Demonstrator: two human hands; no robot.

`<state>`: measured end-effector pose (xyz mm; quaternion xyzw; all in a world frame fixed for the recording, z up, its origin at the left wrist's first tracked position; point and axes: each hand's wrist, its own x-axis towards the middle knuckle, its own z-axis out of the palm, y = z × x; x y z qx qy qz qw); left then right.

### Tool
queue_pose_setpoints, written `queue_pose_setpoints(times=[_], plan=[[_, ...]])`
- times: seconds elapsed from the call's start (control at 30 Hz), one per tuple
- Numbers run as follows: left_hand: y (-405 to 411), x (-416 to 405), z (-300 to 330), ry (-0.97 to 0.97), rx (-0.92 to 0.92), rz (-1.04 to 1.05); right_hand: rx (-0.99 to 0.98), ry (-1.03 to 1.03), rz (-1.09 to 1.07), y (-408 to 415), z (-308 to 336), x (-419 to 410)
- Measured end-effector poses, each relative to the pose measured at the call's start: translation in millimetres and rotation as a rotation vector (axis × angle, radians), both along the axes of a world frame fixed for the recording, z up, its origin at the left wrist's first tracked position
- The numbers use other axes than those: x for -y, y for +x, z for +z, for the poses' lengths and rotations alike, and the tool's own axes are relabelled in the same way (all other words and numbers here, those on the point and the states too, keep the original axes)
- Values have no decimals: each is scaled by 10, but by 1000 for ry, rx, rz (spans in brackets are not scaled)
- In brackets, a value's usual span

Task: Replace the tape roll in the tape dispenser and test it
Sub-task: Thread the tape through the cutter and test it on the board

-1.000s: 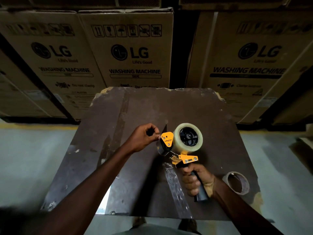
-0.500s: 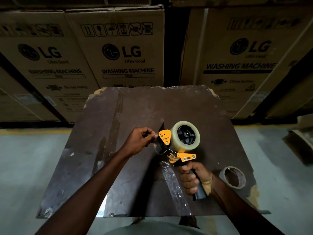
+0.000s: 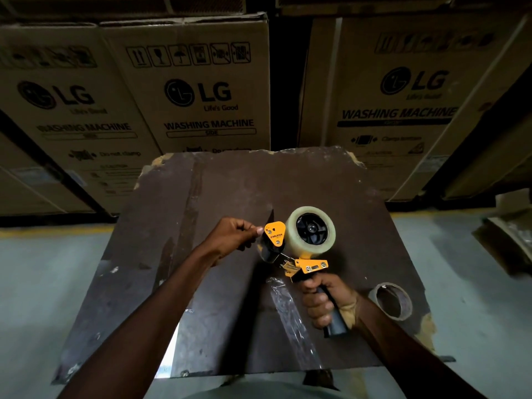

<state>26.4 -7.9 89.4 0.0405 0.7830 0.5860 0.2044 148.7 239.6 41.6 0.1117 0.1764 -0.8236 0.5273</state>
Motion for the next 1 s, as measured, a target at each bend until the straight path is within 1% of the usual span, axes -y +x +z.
queue_pose_setpoints(times=[0.13,0.3,0.43,0.53,0.6,0.7,0.83,1.0], plan=[[-117,-64,-27,-18,76,8,21,35,-39,-100,-63,-4],[-302,-158,-118,-21,77,54,21,60,-71,-279,-149,-19],[-413,-240,-239,93,131,153,4,112,-86,-501,-222,-6],[-511,-250,-371,238,242,312,8,138,-95,-683,-302,6],[-577,-237,-454,278,280,412,12,167,-100,-796,-354,21],[-600,-212,-559,248,271,492,32,247,-102,-927,-427,61],[-520,-182,-682,184,261,482,83,375,-104,-1054,-515,109],[-392,-92,-843,146,244,481,128,443,-83,-1055,-645,138]])
